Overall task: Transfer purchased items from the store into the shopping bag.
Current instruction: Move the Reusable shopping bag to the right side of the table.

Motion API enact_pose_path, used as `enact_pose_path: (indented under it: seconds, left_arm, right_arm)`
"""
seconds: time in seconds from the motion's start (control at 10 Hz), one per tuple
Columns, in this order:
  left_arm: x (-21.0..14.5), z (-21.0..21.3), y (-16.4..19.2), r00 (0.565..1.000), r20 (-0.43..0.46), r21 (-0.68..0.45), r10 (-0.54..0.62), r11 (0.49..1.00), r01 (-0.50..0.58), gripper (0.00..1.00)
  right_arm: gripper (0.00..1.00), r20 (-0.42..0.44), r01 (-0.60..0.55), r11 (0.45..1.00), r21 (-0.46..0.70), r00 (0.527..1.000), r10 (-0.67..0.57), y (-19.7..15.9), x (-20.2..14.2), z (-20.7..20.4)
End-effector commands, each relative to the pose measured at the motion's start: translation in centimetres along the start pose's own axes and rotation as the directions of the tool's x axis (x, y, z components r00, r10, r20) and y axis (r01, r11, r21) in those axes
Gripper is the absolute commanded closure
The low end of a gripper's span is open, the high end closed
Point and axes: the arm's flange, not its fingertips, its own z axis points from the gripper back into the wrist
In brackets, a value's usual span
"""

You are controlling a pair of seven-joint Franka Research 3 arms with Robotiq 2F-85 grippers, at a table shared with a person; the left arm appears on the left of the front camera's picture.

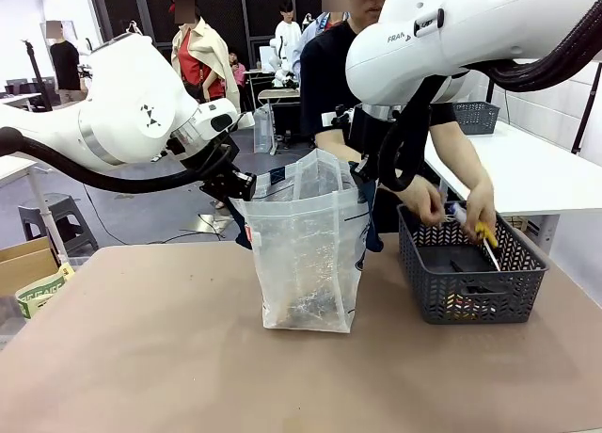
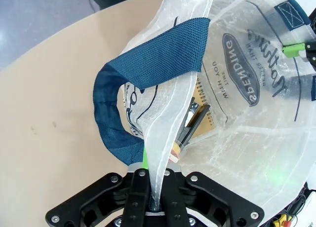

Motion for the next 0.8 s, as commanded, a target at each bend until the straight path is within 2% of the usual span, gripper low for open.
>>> enact_pose_path:
  seconds: [0.0, 0.7]
  left_arm:
    - [-0.01, 0.04, -0.05, 1.000, 0.001, 0.014, 0.010, 1.000, -0.010, 1.00]
    - [-0.01, 0.04, -0.05, 1.000, 0.001, 0.014, 0.010, 1.000, -0.010, 1.00]
  right_arm:
    - [1.00, -0.003, 0.004, 1.000, -0.004, 1.000, -0.004, -0.08, 0.06, 0.06]
    - [1.00, -0.003, 0.004, 1.000, -0.004, 1.000, -0.004, -0.08, 0.06, 0.06]
